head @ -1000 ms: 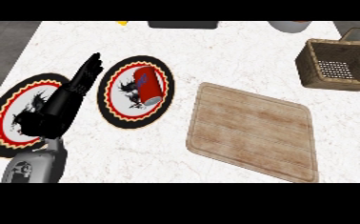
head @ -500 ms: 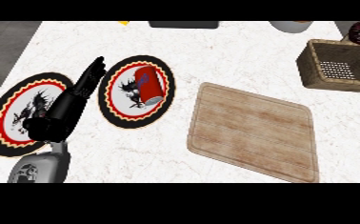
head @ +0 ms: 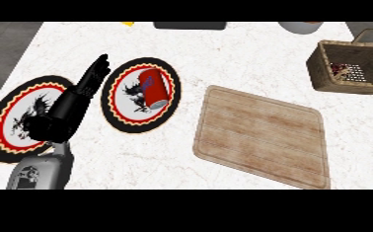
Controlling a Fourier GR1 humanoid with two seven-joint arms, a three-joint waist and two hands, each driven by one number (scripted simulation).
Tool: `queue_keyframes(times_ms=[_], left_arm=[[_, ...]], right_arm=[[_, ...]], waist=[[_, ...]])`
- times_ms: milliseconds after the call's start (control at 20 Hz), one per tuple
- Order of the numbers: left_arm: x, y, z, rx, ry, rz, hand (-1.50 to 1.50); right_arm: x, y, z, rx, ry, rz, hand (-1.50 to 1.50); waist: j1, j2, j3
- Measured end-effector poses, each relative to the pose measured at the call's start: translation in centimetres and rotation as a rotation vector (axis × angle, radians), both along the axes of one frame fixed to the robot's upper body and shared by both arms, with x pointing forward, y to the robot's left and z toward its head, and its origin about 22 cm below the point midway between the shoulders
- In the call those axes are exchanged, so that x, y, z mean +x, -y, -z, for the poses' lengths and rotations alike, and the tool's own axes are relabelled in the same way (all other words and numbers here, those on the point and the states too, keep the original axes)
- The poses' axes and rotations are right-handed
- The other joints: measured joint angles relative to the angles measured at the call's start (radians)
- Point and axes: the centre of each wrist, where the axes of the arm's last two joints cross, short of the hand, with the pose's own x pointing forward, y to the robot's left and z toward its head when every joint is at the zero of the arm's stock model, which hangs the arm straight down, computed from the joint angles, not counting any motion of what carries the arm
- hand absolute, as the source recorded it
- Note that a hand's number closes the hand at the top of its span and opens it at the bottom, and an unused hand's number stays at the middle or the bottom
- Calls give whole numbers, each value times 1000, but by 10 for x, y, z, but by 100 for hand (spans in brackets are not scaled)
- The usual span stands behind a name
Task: Pick the cupcake from the cutting board and place it in the basket
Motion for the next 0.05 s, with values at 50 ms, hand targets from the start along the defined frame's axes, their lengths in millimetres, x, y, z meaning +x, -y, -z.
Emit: queue_keyframes(times_ms=[50], left_arm=[[-2, 2, 0, -5, -1, 1, 0]], right_arm=[[-4, 5, -2, 25, -4, 6, -150]], waist=[[1, 0, 0]])
